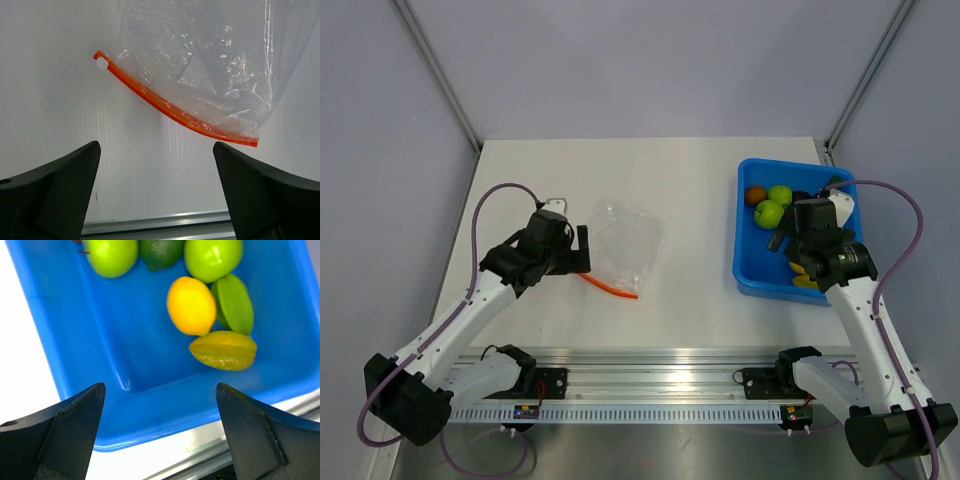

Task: Place the food in the zip-top bag and seal the zipper
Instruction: Pick up the zipper food storage bag at the center of the board.

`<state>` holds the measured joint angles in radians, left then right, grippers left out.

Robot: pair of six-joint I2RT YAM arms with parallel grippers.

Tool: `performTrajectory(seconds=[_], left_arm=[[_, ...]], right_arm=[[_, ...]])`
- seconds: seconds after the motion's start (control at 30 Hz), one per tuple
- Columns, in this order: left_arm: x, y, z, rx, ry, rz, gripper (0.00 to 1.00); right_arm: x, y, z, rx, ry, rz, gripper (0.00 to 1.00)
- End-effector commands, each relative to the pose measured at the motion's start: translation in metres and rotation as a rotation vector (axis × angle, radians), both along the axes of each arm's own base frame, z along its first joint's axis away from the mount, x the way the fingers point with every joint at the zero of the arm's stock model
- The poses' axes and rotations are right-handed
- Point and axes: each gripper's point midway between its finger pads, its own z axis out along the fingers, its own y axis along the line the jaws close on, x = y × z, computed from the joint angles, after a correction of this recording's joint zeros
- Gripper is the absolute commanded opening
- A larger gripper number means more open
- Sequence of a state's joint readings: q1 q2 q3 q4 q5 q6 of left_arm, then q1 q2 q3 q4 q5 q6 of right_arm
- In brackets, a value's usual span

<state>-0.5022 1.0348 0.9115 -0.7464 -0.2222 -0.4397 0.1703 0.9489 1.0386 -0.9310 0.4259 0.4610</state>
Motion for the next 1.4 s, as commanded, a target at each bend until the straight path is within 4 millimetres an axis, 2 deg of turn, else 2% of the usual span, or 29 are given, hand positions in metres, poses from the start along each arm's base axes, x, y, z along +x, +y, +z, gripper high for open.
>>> performTrajectory(seconds=[0.0,0.1,0.2,0.23,0.3,0.37,0.4,0.53,0.57,0.73,0.77,0.8,0.83,0.9,1.03,1.2,1.37], left_arm=[[-0.002,-0.017,0.003,-0.114,0.003,-0.013,0.98],[-0.006,-0.023,-0.007,-0.162,0.051,0.009,0.97],[-0.011,-0.022,-0.013,-0.249,0.056,0.131,0.93],[-0.018,-0.022,-0.026,-0.304,0.080,0.201,0.92],[-0.017,-0.033,-0.015,-0.454,0.025,0.233,0.89],[-0.018,-0.039,-0.023,-0.566,0.022,0.297,0.89],[-0.018,-0.039,-0.017,-0.615,-0.004,0.312,0.88],[-0.011,-0.021,-0.027,-0.595,-0.072,0.411,0.88],[-0.010,-0.020,-0.039,-0.594,-0.078,0.420,0.88],[-0.010,-0.037,-0.072,-0.694,-0.010,0.440,0.88],[-0.005,-0.041,-0.071,-0.724,-0.021,0.433,0.88],[-0.007,-0.042,-0.080,-0.730,-0.004,0.443,0.87],[-0.003,-0.045,-0.077,-0.752,-0.021,0.432,0.86],[-0.003,-0.044,-0.087,-0.734,-0.012,0.436,0.85],[0.005,-0.053,-0.083,-0.762,-0.034,0.394,0.82],[0.008,-0.059,-0.088,-0.762,-0.018,0.373,0.76],[0.015,-0.067,-0.081,-0.789,-0.029,0.343,0.70]], right_arm=[[0.015,0.016,0.017,0.041,-0.089,0.098,0.99],[0.015,0.018,0.015,0.048,-0.079,0.114,1.00],[0.012,0.019,0.009,0.052,-0.061,0.118,1.00],[0.011,0.020,0.005,0.057,-0.055,0.122,1.00],[0.009,0.023,0.003,0.076,-0.061,0.130,0.99],[0.007,0.027,0.000,0.096,-0.057,0.142,0.99],[0.006,0.029,0.000,0.103,-0.060,0.150,0.99],[0.004,0.033,0.001,0.124,-0.073,0.167,0.99],[0.004,0.033,0.001,0.126,-0.078,0.169,0.99],[0.002,0.033,0.003,0.126,-0.077,0.167,0.99],[0.002,0.033,0.004,0.128,-0.080,0.167,0.99],[0.002,0.033,0.004,0.130,-0.082,0.166,1.00],[0.002,0.034,0.005,0.132,-0.082,0.171,1.00],[0.002,0.034,0.005,0.134,-0.084,0.173,0.99],[0.001,0.036,0.004,0.141,-0.081,0.174,0.99],[0.002,0.038,0.001,0.151,-0.064,0.177,0.99],[0.000,0.038,-0.001,0.159,-0.063,0.169,0.99]])
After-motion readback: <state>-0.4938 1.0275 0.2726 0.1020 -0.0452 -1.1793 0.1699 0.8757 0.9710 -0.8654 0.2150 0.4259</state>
